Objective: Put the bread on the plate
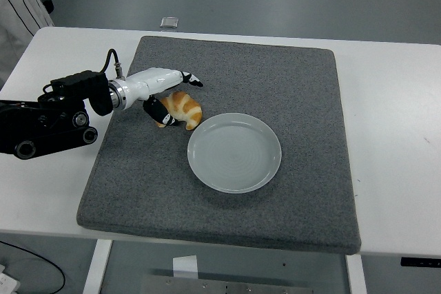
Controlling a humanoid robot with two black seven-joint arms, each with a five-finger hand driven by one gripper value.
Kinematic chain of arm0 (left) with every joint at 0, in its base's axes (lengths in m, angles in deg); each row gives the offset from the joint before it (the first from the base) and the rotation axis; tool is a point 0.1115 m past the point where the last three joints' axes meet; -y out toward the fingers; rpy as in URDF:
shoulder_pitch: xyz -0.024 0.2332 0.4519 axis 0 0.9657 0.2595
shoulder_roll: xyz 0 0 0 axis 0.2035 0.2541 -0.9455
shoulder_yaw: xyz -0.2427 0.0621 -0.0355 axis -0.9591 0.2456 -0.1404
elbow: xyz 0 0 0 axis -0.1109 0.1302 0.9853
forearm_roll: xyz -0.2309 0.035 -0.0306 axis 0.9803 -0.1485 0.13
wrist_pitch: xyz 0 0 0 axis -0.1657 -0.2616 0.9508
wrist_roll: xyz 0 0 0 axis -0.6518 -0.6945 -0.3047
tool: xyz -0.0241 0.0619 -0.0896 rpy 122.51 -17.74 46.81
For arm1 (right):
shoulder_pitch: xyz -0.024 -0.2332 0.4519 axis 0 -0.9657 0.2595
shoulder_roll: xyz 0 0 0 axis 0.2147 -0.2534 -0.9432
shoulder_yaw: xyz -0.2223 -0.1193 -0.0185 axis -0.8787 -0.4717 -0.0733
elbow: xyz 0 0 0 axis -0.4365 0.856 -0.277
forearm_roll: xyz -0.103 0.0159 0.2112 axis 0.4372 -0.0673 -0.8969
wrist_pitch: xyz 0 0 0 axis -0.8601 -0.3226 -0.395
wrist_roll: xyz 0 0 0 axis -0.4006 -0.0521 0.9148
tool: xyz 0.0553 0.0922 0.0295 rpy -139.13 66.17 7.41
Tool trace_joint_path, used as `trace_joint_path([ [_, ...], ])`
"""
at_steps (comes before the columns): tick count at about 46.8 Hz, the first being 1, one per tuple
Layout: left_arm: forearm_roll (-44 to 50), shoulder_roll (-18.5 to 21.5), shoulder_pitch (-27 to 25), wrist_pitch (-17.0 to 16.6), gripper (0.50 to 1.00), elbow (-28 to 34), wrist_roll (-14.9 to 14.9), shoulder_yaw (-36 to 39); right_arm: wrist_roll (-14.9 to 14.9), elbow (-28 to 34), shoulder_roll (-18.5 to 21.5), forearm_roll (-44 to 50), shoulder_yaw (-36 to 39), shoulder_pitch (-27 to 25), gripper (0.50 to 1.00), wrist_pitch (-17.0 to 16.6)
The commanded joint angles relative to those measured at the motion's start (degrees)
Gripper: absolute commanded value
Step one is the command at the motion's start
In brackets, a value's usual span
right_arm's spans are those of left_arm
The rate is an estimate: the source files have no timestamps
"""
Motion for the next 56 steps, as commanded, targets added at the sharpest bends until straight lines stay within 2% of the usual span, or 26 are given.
trace_joint_path([
  [1, 0.0, 0.0, 0.6, -0.2, 0.951, -0.8, 0.0, 0.0, 0.0, 0.0, 0.0, 0.0, 0.0, 0.0, 0.932, 0.0],
  [12, 0.0, -0.1, 1.5, -0.4, 0.958, -1.8, 0.0, 0.0, 0.0, 0.0, 0.0, 0.0, 0.0, 0.0, 0.932, 0.0],
  [21, 0.0, -2.7, 2.3, -1.3, 0.958, -3.0, 0.0, -0.2, 0.0, 0.0, 0.0, 0.0, 0.0, 0.0, 0.932, 0.0],
  [40, -0.1, -2.8, 2.2, -1.2, 0.956, -3.0, -0.1, 0.1, 0.0, 0.0, 0.0, 0.1, 0.0, 0.0, 0.932, 0.0],
  [47, -3.2, -2.6, 2.1, -0.6, 0.928, -3.0, 0.0, 0.2, 0.0, 0.0, 0.0, 0.0, 0.0, 0.0, 0.932, 0.0],
  [56, -6.7, -2.3, 2.1, -0.5, 0.814, -3.0, 0.1, 0.2, 0.0, 0.0, 0.0, 0.1, 0.0, 0.0, 0.932, 0.0],
])
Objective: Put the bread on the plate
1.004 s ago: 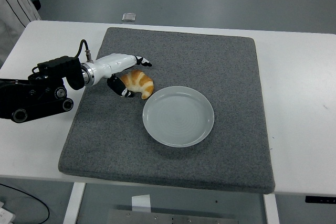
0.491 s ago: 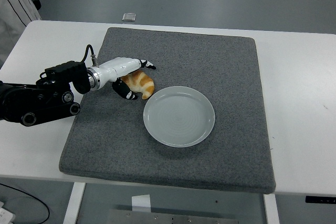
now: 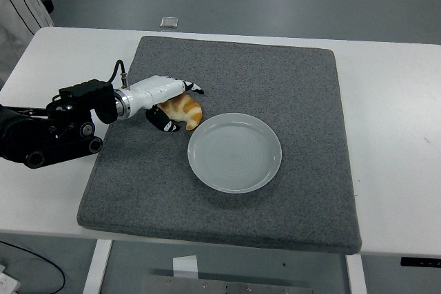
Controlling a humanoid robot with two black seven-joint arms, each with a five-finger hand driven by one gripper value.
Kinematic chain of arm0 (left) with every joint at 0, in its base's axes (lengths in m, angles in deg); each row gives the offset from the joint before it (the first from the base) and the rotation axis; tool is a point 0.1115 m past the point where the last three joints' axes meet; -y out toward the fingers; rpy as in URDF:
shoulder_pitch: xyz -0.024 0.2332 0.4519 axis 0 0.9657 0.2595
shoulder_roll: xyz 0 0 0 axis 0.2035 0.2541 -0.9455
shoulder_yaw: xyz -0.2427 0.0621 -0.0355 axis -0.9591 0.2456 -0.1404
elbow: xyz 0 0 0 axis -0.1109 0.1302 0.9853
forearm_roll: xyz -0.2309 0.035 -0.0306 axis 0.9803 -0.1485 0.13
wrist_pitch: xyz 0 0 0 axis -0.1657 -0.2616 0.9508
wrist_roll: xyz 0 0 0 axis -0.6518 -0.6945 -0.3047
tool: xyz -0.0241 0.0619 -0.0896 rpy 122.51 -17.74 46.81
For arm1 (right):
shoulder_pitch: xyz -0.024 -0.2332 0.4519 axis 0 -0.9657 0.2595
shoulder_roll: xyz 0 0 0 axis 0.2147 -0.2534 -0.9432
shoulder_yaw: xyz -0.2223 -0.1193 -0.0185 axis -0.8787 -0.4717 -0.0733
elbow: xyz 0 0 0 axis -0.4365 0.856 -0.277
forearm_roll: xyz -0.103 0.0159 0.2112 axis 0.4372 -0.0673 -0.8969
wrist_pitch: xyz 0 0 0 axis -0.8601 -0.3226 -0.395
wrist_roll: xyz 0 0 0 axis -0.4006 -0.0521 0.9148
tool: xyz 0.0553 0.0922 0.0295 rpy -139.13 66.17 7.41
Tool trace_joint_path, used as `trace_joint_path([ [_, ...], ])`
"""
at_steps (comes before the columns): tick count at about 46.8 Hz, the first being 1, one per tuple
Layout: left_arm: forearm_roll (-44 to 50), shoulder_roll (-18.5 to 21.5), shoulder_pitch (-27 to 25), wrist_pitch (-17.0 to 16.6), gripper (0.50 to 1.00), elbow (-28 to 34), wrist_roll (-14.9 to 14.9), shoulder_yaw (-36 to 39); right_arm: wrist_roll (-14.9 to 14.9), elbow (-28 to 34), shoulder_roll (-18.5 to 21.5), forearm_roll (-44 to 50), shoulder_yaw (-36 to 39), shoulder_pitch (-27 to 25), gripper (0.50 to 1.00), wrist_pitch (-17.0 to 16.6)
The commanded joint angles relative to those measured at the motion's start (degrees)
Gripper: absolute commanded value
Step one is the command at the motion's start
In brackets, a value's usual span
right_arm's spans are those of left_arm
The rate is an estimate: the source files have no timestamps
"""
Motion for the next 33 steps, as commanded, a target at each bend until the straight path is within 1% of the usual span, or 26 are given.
trace_joint_path([
  [1, -0.3, 0.1, 0.0, 0.0, 0.806, 0.1, 0.1, 0.1, 0.0, 0.0, 0.0, 0.0, 0.0, 0.0, 0.932, 0.0],
  [3, -0.5, 0.2, 0.0, 0.0, 0.778, 0.2, 0.1, 0.1, 0.0, 0.0, 0.0, 0.0, 0.0, 0.0, 0.932, 0.0],
  [7, -1.6, 0.4, 0.0, 0.0, 0.774, 0.2, 0.1, 0.1, 0.0, 0.0, 0.0, 0.0, 0.0, 0.0, 0.932, 0.0],
  [13, -3.6, 0.7, -0.1, 0.0, 0.75, 0.4, 0.1, 0.1, 0.0, 0.0, 0.0, 0.0, 0.0, 0.0, 0.932, 0.0],
  [20, -3.9, 1.1, -0.5, 0.0, 0.748, 0.6, 0.3, 0.1, 0.0, 0.0, 0.0, 0.0, 0.0, 0.0, 0.932, 0.0],
  [21, -3.9, 1.2, -0.5, 0.0, 0.741, 0.6, 0.3, 0.0, 0.0, 0.0, 0.0, 0.1, 0.0, 0.0, 0.932, 0.0],
  [24, -3.9, 1.3, -0.5, 0.0, 0.701, 0.6, 0.3, 0.1, 0.0, 0.0, 0.0, 0.1, 0.0, 0.0, 0.932, 0.0],
  [25, -3.9, 1.4, -0.5, 0.0, 0.696, 0.6, 0.3, 0.0, 0.0, 0.0, 0.0, 0.1, 0.0, 0.0, 0.932, 0.0],
  [29, -3.9, 1.5, -0.6, 0.0, 0.651, 0.6, 0.3, 0.0, 0.0, 0.0, 0.0, 0.0, 0.0, 0.0, 0.932, 0.0],
  [30, -3.9, 1.6, -0.6, 0.0, 0.622, 0.6, 0.3, 0.0, 0.1, 0.0, 0.0, 0.0, 0.0, 0.0, 0.932, 0.0],
  [33, -3.9, 1.8, -0.7, 0.0, 0.574, 0.6, 0.4, 0.0, 0.0, 0.0, 0.0, 0.1, 0.0, 0.0, 0.932, 0.0],
])
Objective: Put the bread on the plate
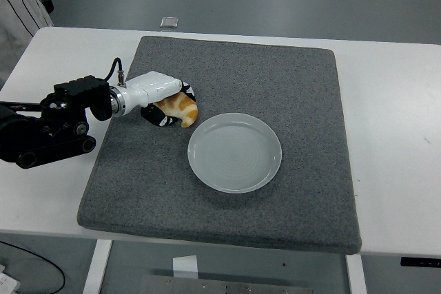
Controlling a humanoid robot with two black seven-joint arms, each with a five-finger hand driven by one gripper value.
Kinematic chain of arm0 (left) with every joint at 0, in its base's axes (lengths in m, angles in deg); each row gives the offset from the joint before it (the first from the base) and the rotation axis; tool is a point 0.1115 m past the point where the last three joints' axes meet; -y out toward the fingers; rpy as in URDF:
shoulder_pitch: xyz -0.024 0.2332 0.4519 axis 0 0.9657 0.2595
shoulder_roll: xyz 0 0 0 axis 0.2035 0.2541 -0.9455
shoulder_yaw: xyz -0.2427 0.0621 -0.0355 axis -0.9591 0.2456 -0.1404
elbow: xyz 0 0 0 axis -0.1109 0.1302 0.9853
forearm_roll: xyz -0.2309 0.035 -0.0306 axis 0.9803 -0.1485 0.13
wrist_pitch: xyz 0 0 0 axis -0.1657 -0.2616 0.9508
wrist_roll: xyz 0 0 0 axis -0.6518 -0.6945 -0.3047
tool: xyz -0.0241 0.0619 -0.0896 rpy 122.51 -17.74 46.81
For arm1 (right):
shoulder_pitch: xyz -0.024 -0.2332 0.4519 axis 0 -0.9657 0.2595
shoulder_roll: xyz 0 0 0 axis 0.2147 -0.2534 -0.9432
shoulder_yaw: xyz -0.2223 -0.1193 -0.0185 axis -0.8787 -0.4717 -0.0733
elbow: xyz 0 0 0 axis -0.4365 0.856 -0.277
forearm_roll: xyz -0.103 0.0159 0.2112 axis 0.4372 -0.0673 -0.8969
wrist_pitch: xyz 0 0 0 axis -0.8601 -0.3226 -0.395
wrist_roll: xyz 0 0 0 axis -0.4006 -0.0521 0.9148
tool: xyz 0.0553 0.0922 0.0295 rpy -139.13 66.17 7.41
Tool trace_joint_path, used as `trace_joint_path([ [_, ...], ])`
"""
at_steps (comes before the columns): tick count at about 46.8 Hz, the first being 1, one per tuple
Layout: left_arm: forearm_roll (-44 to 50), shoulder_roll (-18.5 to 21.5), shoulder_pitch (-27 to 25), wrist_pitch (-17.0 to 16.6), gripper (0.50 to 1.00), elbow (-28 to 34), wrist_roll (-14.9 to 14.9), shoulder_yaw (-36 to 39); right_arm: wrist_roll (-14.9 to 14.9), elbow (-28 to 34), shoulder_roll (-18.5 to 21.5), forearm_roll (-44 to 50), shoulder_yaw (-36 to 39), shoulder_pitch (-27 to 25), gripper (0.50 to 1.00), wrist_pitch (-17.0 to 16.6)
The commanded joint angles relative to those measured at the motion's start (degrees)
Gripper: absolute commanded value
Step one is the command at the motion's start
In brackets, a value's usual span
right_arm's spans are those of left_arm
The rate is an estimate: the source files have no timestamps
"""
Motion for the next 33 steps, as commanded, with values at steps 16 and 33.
trace_joint_path([
  [16, 0.4, 2.3, -1.4, 0.0, 0.5, -0.1, 0.1, -0.9, 0.0, 0.0, 0.0, 0.1, 0.0, 0.0, 0.932, 0.0],
  [33, 1.5, 6.5, -5.5, 6.1, 0.5, 4.3, 0.2, -5.7, 0.1, 0.0, 0.0, 0.0, 0.0, 0.0, 0.932, 0.0],
])
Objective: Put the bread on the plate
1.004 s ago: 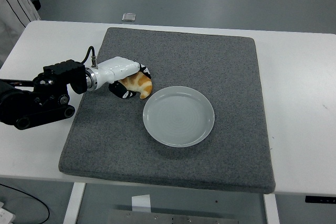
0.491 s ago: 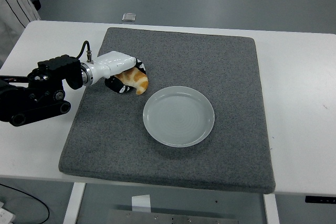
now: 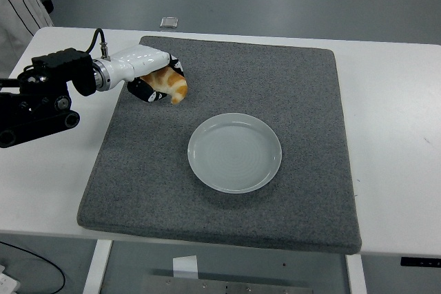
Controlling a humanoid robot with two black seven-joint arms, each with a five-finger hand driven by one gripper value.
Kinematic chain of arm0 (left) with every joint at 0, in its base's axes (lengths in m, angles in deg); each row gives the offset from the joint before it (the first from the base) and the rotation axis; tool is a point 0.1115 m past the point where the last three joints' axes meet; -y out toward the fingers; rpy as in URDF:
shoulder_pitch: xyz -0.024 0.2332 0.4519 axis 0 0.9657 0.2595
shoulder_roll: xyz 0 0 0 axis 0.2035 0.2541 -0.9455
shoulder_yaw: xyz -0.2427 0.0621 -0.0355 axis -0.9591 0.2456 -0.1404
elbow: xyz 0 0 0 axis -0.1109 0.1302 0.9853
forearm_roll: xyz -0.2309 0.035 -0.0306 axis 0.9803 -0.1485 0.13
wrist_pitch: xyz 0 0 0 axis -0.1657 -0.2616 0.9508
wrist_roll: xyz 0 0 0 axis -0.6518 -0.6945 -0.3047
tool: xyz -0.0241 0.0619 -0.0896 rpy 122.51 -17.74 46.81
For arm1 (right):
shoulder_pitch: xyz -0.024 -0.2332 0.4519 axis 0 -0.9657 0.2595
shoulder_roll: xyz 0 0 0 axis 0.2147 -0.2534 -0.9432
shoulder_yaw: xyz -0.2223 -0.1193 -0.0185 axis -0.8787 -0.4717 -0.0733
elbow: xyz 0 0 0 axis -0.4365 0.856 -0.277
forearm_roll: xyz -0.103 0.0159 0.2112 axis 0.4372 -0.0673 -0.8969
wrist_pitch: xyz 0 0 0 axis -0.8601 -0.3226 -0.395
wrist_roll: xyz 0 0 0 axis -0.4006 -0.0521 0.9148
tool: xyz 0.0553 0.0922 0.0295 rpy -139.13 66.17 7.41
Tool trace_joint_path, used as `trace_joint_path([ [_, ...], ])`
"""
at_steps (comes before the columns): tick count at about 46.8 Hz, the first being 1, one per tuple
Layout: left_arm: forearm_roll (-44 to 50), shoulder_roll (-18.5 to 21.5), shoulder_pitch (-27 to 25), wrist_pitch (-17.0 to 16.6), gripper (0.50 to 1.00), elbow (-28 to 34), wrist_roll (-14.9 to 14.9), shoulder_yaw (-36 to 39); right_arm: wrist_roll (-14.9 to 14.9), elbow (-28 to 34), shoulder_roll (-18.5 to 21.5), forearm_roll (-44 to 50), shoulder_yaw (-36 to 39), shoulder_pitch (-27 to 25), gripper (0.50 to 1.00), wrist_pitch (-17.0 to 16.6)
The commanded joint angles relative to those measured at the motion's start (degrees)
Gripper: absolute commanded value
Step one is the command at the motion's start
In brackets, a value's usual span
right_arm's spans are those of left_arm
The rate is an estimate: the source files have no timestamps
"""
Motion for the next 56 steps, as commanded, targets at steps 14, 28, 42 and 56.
trace_joint_path([
  [14, 7.8, 1.4, -5.0, 11.1, 0.5, 1.3, 0.0, -9.4, 0.0, 0.0, 0.0, 0.0, 0.0, 0.0, 0.932, 0.0],
  [28, 9.3, 0.9, -10.7, 17.9, 0.5, 1.4, 0.5, -10.6, 0.0, 0.0, 0.0, 0.0, 0.0, 0.0, 0.932, 0.0],
  [42, 9.2, -0.9, -12.2, 21.1, 0.5, 3.9, 0.6, -10.6, 0.0, 0.0, 0.0, 0.0, 0.0, 0.0, 0.932, 0.0],
  [56, 8.7, -3.2, -13.4, 23.1, 0.5, 6.7, 0.6, -10.6, 0.0, 0.0, 0.0, 0.0, 0.0, 0.0, 0.932, 0.0],
])
